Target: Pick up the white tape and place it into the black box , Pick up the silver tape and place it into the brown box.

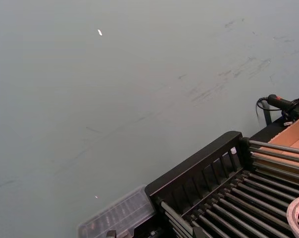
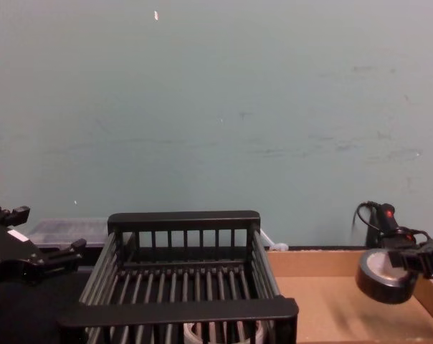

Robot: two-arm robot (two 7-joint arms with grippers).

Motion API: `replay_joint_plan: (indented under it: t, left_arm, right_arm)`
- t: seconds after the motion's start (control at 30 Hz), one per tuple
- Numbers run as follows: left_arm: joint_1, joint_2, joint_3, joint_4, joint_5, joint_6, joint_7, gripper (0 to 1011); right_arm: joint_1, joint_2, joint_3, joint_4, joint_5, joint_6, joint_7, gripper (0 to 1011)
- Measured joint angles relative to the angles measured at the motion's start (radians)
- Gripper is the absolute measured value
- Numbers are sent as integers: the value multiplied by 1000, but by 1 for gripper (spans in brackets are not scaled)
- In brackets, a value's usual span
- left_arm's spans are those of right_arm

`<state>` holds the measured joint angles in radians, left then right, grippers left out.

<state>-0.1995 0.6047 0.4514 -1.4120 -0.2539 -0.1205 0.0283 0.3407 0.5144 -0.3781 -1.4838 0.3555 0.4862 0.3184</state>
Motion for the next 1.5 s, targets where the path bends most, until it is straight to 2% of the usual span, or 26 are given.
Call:
replay_joint_plan:
  t: [0.37, 0.47, 0.63, 0.8, 0.9, 0.93, 1.03, 1.07, 1.13, 1.17, 1.2, 1.4, 1.5]
  left_arm:
    - [0, 0, 0, 0, 0, 0, 0, 1001]
    - [0, 0, 0, 0, 0, 0, 0, 1001]
    - [0, 0, 0, 0, 0, 0, 0, 1001]
    - [0, 0, 0, 0, 0, 0, 0, 1001]
    - [0, 0, 0, 0, 0, 0, 0, 1001]
    - [0, 0, 0, 0, 0, 0, 0, 1001]
    - [0, 0, 0, 0, 0, 0, 0, 1001]
    - [0, 0, 0, 0, 0, 0, 0, 1001]
    - [0, 0, 0, 0, 0, 0, 0, 1001]
    - [0, 0, 0, 0, 0, 0, 0, 1001]
    - [0, 0, 0, 0, 0, 0, 0, 1001]
    - [0, 0, 0, 0, 0, 0, 0, 1001]
    - [0, 0, 0, 0, 0, 0, 0, 1001]
  right_arm:
    - [-1, 1, -1, -2, 2, 0, 1, 137]
    - [-1, 2, -1, -2, 2, 0, 2, 178]
    - [-1, 2, -2, -3, 3, 0, 2, 314]
    - [-1, 2, -2, -3, 3, 0, 2, 511]
    - [-1, 3, -2, -3, 4, 0, 2, 569]
    - [-1, 3, -2, -3, 4, 0, 2, 638]
    - [-1, 3, -2, -3, 4, 0, 2, 698]
    - [-1, 3, -2, -3, 4, 0, 2, 756]
    - [-1, 3, -2, -3, 4, 0, 2, 811]
    - [-1, 3, -2, -3, 4, 0, 2, 811]
    - [-1, 3, -2, -3, 4, 0, 2, 882]
    - [-1, 3, -2, -3, 4, 0, 2, 1002]
    - [-1, 3, -2, -3, 4, 0, 2, 1002]
